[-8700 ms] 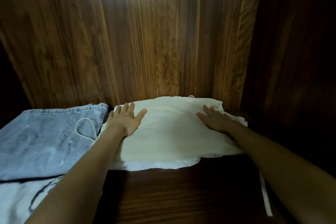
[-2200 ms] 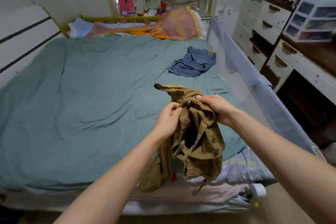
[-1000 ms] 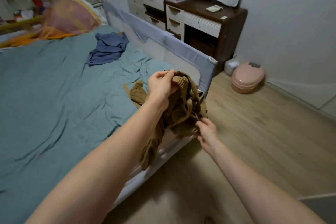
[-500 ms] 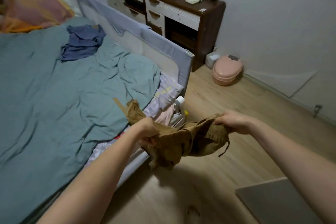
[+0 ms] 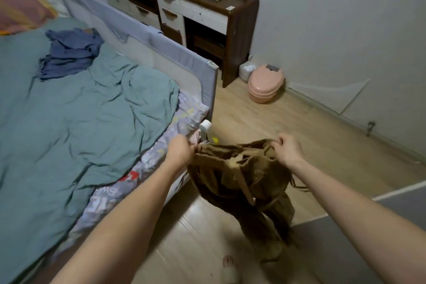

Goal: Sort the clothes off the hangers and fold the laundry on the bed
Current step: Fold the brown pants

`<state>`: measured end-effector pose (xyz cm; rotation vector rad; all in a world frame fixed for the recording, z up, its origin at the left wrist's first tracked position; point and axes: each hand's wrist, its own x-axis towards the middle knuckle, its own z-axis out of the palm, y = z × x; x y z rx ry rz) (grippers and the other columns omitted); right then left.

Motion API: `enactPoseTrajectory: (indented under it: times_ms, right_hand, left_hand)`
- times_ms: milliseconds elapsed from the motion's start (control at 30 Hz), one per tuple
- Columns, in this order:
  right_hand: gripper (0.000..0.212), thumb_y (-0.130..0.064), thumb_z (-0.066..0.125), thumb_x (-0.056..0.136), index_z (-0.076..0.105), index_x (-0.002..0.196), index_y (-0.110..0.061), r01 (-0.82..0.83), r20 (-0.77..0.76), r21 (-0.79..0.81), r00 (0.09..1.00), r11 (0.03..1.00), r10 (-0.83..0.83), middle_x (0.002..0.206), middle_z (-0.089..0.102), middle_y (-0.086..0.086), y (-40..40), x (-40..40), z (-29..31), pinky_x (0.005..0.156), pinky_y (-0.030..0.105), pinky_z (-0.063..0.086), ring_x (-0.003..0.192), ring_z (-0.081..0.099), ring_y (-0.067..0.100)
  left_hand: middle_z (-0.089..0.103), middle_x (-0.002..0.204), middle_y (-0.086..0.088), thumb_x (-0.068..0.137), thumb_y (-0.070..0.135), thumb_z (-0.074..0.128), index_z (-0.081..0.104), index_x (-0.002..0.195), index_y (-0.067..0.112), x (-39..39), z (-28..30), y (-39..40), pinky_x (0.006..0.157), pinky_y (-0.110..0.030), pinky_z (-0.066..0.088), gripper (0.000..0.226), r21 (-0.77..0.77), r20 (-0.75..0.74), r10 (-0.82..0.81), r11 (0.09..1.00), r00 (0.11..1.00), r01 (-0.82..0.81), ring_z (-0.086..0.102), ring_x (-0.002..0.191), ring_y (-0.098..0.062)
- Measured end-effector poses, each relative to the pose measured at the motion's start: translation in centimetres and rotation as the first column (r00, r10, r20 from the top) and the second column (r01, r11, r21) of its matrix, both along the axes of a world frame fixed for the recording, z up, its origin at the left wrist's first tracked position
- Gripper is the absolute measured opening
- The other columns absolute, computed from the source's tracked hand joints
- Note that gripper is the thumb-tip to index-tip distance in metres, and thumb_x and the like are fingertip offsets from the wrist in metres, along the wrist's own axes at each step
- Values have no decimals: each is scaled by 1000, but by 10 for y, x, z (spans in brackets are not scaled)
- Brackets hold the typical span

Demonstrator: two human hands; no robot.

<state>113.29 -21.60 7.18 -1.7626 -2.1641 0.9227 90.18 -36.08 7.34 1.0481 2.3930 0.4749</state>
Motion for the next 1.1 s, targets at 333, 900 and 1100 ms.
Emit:
enactPoseTrajectory:
  times_ms: [333, 900, 1100]
  right_hand:
    - [28, -14, 47, 97, 45, 69, -18, -106, 138, 40, 985, 994, 100, 78, 56, 10, -33, -6, -40, 65, 33, 38, 76, 52, 28]
    - [24, -20, 58, 89, 46, 69, -18, -570, -368, -6, 765, 821, 528, 99, 67, 10, -68, -97, -28, 85, 44, 47, 98, 60, 26]
    - [30, -46, 52, 82, 42, 69, -21, -663, -411, 19, 678, 749, 610, 85, 62, 19, -79, -125, -25, 79, 58, 47, 98, 60, 39]
  left_hand:
    - [68, 86, -25, 92, 20, 60, 61, 68, 5, -11, -42, -58, 63, -31, 34, 28, -81, 12, 98, 992, 995, -96, 65, 85, -34]
    - [58, 79, -11, 93, 7, 59, 59, 79, 10, -60, -69, -110, 67, -31, 54, 15, 111, 766, 538, 428, 351, -897, 59, 72, -25]
    - [62, 115, 0, 85, 30, 63, 67, 112, 20, -31, -74, -131, 102, -36, 40, 29, 362, 19, 45, 931, 999, -49, 51, 115, -20]
